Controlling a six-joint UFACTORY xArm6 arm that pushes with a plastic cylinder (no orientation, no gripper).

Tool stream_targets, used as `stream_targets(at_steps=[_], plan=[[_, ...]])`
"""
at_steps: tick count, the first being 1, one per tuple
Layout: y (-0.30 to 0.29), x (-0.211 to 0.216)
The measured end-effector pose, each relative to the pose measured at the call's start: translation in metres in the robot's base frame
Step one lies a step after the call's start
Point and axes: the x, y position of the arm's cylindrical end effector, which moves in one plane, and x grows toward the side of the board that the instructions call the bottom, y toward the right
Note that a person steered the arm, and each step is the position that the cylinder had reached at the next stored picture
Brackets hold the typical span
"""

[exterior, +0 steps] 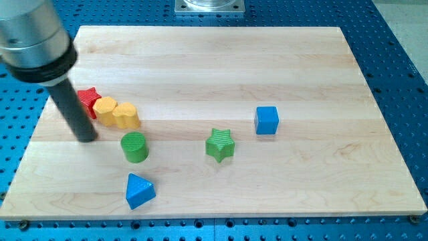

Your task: Put the hexagon above the heart

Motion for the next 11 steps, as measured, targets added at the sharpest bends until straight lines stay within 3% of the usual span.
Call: stream_targets(at_steps=[1,4,5,7,11], plan=[[0.046,-0.005],[0.041,-0.012],[-0.004,-0.005],[0.009,-0.054],[0.018,-0.078]])
